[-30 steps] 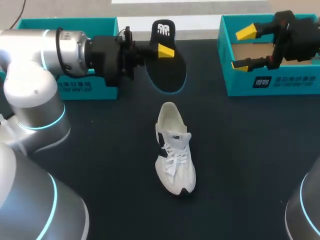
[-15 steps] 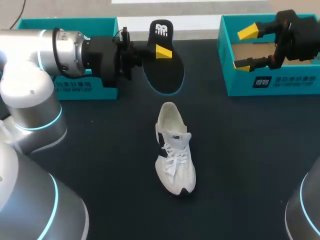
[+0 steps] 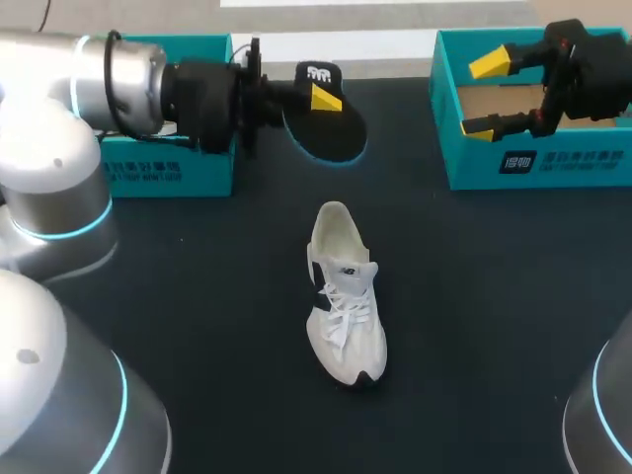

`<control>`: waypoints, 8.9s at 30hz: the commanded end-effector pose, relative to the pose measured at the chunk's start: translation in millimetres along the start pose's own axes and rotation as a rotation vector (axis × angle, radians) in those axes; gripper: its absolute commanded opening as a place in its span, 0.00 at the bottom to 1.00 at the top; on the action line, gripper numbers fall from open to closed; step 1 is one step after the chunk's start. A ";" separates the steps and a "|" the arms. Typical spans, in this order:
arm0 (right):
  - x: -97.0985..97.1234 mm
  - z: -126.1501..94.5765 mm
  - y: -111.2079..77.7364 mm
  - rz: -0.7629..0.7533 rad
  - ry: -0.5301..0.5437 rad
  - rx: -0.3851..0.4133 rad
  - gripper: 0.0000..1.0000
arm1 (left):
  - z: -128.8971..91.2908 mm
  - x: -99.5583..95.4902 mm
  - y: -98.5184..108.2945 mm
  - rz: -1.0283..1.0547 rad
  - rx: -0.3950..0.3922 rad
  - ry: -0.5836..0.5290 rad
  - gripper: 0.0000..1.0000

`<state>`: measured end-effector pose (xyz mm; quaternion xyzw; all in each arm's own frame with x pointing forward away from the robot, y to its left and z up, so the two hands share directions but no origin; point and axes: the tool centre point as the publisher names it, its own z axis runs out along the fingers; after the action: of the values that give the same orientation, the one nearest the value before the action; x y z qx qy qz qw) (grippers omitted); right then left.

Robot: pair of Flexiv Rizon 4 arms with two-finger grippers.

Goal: Take the shoe out of the shoebox, open the shoe tongue, remove and reinsert the insole, then place the shoe into the shoebox

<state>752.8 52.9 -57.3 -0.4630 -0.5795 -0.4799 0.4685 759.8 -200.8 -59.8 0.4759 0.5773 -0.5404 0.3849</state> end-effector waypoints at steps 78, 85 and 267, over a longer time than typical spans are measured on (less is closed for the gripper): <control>0.3 0.4 0.1 0.001 -0.002 0.001 1.00 | 4.9 22.5 -3.1 -2.839 0.038 -0.197 0.00; 0.3 0.4 0.1 0.001 -0.002 0.001 1.00 | 6.6 24.5 -2.5 -2.854 0.111 -0.188 0.00; 67.5 129.5 32.3 -0.073 -1.552 0.072 1.00 | 21.3 22.0 33.2 -2.965 0.205 -0.239 0.00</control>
<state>762.7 190.4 -0.1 -0.6308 -0.7724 -0.0150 -0.0726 785.9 -221.1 -91.6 -0.5505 0.4495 -0.5030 -0.4919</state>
